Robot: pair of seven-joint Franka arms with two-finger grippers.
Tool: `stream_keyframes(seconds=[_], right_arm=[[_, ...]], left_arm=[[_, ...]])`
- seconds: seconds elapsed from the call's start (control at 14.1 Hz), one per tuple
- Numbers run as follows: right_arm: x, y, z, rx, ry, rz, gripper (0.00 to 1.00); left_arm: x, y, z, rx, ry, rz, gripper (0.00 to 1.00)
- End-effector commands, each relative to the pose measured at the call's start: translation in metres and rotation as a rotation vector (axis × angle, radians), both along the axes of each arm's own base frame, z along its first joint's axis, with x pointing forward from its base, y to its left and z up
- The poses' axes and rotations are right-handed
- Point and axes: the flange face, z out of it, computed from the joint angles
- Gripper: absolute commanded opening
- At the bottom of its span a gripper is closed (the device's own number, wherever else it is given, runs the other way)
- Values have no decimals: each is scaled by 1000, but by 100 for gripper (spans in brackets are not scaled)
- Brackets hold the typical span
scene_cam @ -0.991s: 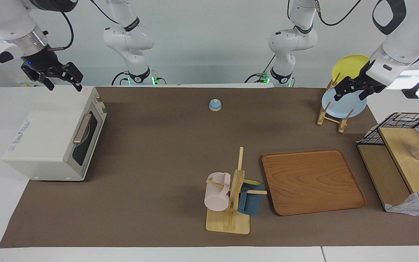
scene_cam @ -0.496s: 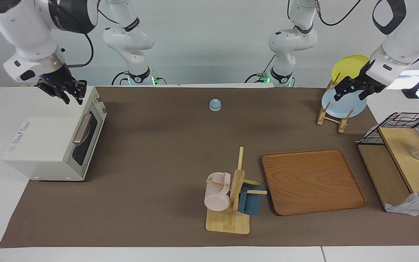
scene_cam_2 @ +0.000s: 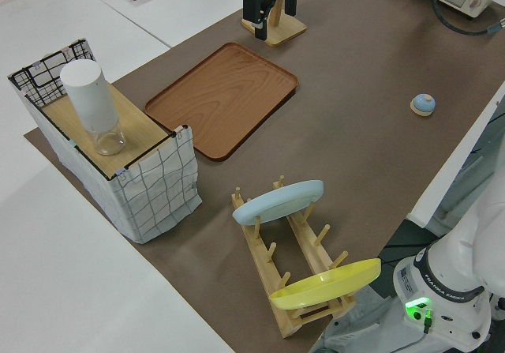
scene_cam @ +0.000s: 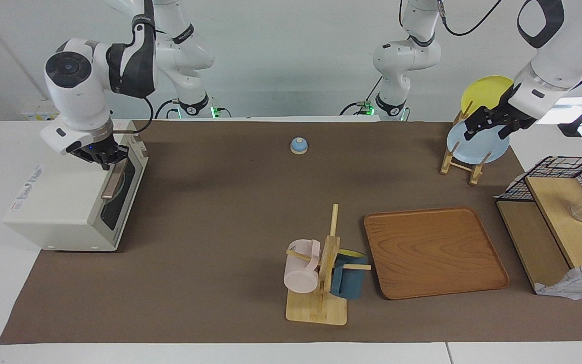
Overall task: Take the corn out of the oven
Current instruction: 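Reach the right gripper toward the open toaster oven door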
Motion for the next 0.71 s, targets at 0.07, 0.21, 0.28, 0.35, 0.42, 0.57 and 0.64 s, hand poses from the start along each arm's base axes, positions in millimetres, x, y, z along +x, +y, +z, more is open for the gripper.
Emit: stream_keyframes(seconds=[0.07,0.21,0.28,0.35,0.42,0.57,0.64], right_arm=[[10,24,-27,-24,-32,-40,0],[15,35,-36,-28,-43,-50,0],[16,37,-37,-27,-44,-45,0],[15,38,-42,-26,-40,-44,0],[12,39,-52,-22,-40,-37,0],[14,41,-72,-8,-73,-36,0],[18,43,-84,-5,-88,-77,0]], left_arm=[[-4,2,2,17,0,-6,100],[-4,3,2,17,0,-4,100],[-4,2,2,17,0,-4,100],[-4,2,2,17,0,-6,100],[-4,2,2,17,0,-6,100],[-4,2,2,17,0,-4,100],[-4,3,2,17,0,-3,100]])
